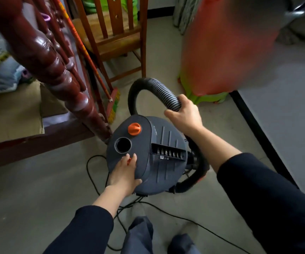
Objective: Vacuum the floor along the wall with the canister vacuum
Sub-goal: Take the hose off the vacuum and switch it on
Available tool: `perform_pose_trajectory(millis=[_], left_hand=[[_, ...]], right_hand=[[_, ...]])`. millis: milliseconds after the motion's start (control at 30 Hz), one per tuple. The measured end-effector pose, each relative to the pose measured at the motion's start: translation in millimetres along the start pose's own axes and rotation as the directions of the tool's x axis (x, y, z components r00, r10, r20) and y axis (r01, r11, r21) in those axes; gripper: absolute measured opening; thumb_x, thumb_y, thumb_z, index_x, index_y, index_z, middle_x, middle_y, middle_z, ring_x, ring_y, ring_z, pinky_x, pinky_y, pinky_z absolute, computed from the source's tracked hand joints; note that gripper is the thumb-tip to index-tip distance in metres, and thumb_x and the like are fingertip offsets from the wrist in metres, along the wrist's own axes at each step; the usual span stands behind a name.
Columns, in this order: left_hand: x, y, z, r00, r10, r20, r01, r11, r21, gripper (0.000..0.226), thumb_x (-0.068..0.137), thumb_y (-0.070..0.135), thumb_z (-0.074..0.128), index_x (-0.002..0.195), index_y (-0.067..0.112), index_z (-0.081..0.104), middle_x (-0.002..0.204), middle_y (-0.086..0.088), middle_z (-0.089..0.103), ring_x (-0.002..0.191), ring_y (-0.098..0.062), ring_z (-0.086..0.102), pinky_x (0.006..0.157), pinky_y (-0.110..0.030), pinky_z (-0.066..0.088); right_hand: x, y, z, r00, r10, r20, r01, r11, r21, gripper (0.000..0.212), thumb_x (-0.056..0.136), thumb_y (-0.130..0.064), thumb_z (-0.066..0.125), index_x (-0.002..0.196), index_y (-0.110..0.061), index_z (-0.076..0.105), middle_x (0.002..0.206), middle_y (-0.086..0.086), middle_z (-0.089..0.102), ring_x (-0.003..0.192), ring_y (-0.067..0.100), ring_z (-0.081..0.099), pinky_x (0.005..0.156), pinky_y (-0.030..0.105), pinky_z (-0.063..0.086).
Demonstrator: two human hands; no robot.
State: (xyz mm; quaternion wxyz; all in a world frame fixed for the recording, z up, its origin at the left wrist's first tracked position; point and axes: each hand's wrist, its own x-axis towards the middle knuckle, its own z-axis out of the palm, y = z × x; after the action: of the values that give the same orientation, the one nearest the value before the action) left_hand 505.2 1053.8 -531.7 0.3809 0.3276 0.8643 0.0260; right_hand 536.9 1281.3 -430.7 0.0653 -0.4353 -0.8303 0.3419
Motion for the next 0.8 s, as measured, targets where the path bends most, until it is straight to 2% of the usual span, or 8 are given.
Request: perform_pose_trajectory(millis=[133,200,267,367,467,567,667,800], left_hand=[[0,6,-10,1.0,-0.003,0.023,0.001,0.994,0.109,0.095,0.088,0.045,0.064,0.156,0.02,0.003,0.161,-0.007,0.008,0.147,-0.027,0.015,0.116,-0.037,0.026],[0,9,-14,0.999,-0.014,0.038,0.009,0.992,0.128,0.096,0.087,0.045,0.065,0.156,0.019,0.004,0.161,-0.008,0.009,0.146,-0.028,0.018,0.116,-0.038,0.026],[0,13,-16,0.998,-0.038,0.054,0.03,0.99,0.141,0.095,0.087,0.044,0.064,0.156,0.018,0.005,0.161,-0.008,0.009,0.146,-0.028,0.019,0.116,-0.039,0.026],[1,26,-19,0.993,-0.096,0.061,0.086,0.984,0.157,0.09,0.09,0.043,0.059,0.156,0.013,0.005,0.161,-0.01,0.009,0.146,-0.029,0.018,0.117,-0.042,0.023],[-1,46,-15,0.991,-0.135,-0.001,0.134,0.985,0.112,0.083,0.094,0.04,0.055,0.154,0.009,0.007,0.161,-0.011,0.008,0.147,-0.03,0.014,0.117,-0.042,0.022],[-5,74,-4,0.992,-0.091,-0.086,0.095,0.995,0.038,0.079,0.096,0.033,0.051,0.155,0.009,0.003,0.162,-0.01,0.003,0.148,-0.028,0.008,0.117,-0.04,0.02],[-8,100,9,0.99,-0.094,-0.103,0.092,0.996,-0.022,0.08,0.096,0.032,0.053,0.155,0.012,0.003,0.163,-0.009,-0.001,0.149,-0.028,0.006,0.117,-0.04,0.019],[-10,124,22,0.981,-0.162,-0.105,0.151,0.983,-0.105,0.08,0.096,0.031,0.054,0.155,0.014,0.004,0.163,-0.01,-0.005,0.148,-0.031,0.004,0.116,-0.043,0.021]], right_hand=[[2,24,-41,0.989,0.128,-0.07,-0.128,0.992,0.012,0.027,0.076,-0.032,0.065,0.097,-0.02,0.052,0.08,-0.001,0.057,0.075,0.023,0.058,0.064,0.031,0.049],[-3,43,-62,0.98,0.178,-0.093,-0.176,0.984,0.027,0.028,0.077,-0.03,0.066,0.099,-0.017,0.055,0.083,0.002,0.059,0.07,0.019,0.057,0.057,0.028,0.045],[-12,65,-83,0.974,0.198,-0.112,-0.197,0.98,0.024,0.025,0.077,-0.028,0.066,0.096,-0.015,0.058,0.08,0.003,0.06,0.066,0.018,0.055,0.052,0.025,0.04],[-26,99,-113,0.968,0.216,-0.131,-0.219,0.976,-0.009,0.023,0.076,-0.025,0.067,0.097,-0.017,0.06,0.08,0.003,0.061,0.07,0.023,0.058,0.055,0.027,0.043],[-37,132,-137,0.96,0.24,-0.144,-0.249,0.968,-0.045,0.027,0.075,-0.023,0.068,0.101,-0.018,0.062,0.082,0.005,0.063,0.075,0.027,0.062,0.063,0.033,0.049],[-49,162,-146,0.963,0.25,-0.1,-0.258,0.963,-0.074,0.034,0.077,-0.02,0.069,0.11,-0.018,0.062,0.086,0.005,0.063,0.076,0.025,0.062,0.066,0.036,0.052],[-62,188,-143,0.967,0.25,-0.04,-0.253,0.962,-0.1,0.042,0.077,-0.018,0.068,0.117,-0.021,0.059,0.093,0.004,0.063,0.081,0.023,0.062,0.071,0.037,0.054],[-70,217,-150,0.986,0.167,0.026,-0.156,0.956,-0.249,0.041,0.08,-0.019,0.064,0.119,-0.025,0.052,0.098,0.003,0.063,0.087,0.027,0.06,0.077,0.04,0.051]])
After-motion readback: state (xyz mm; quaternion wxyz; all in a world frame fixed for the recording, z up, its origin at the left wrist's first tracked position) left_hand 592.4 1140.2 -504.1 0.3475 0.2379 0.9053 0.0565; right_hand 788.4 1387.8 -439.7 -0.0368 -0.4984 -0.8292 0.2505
